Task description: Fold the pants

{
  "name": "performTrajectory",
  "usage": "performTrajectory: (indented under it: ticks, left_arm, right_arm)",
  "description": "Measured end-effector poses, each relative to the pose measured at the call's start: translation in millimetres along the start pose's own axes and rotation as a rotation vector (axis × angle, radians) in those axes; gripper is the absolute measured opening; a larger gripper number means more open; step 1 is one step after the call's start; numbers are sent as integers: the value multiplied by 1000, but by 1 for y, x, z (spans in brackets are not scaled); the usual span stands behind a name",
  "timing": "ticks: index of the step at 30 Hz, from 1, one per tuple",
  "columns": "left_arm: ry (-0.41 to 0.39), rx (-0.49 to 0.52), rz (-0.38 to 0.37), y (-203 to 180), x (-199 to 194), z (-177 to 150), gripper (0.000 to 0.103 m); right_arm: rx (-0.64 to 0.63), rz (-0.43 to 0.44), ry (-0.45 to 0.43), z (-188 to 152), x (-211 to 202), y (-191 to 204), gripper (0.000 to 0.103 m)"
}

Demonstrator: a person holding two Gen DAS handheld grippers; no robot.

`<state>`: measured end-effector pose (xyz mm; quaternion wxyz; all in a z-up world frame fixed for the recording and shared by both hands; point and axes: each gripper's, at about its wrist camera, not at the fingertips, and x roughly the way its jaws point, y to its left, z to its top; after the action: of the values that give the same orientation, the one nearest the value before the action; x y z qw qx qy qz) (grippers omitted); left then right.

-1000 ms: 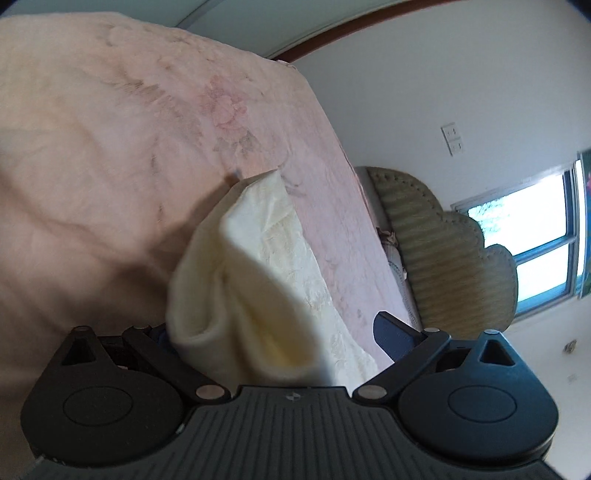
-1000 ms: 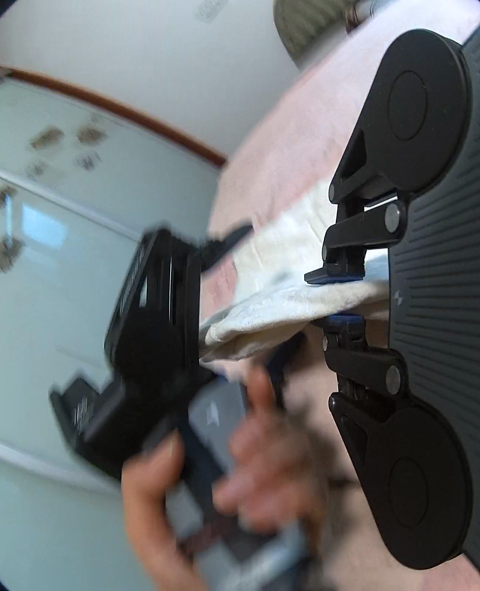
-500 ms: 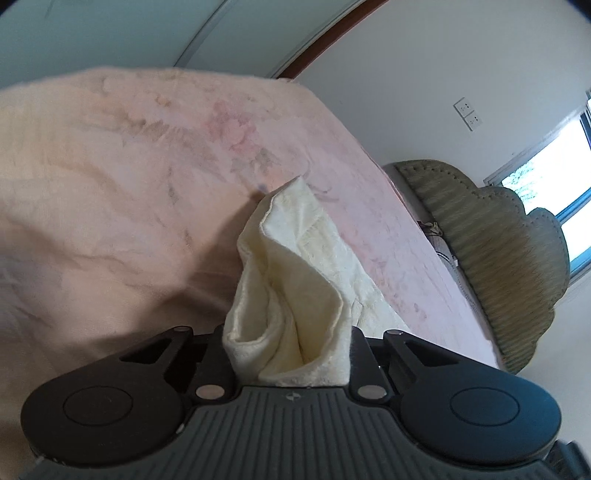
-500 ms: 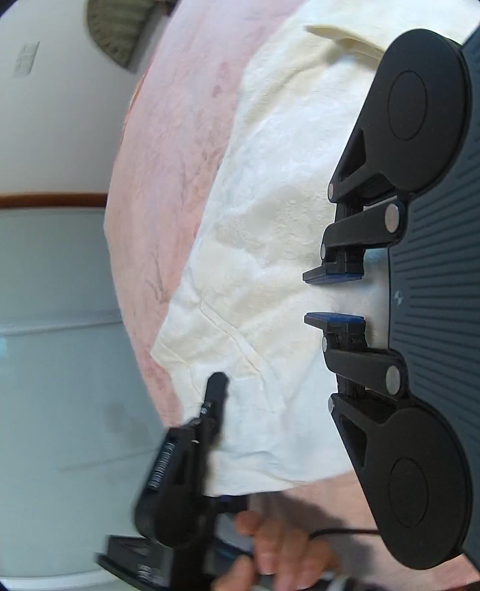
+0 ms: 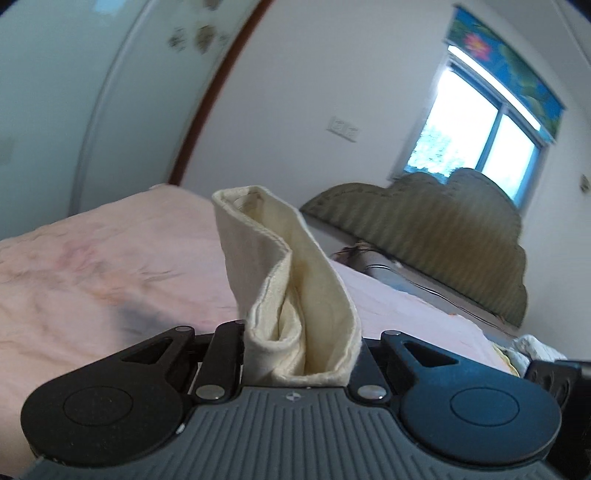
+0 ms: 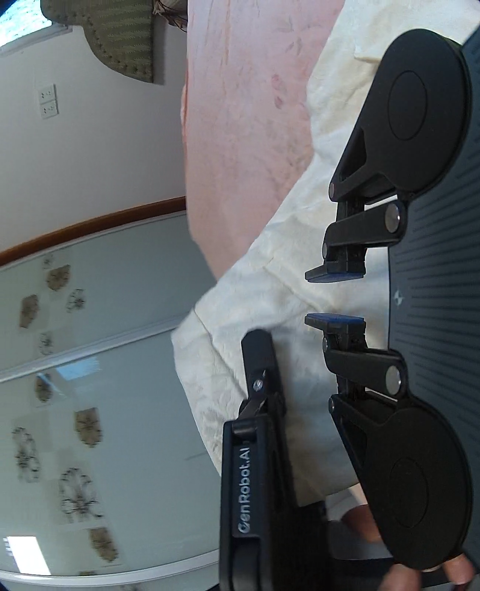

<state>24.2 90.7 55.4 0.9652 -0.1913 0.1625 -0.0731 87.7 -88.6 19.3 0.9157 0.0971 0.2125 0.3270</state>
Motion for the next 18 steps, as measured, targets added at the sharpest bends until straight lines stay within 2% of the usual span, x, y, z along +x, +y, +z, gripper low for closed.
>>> performTrajectory:
  ticks: [6, 12, 18]
  left_arm:
    - [-28, 133, -89, -76, 7, -26, 16]
    - [40, 219, -218, -139, 36, -54, 21]
    - [107, 291, -297, -184, 66, -87, 24]
  right_arm:
    - [22, -81, -108, 3, -56, -25, 17]
    - [138, -157, -169, -11, -105, -80, 17]
    - [225, -242, -191, -28, -144, -123, 17]
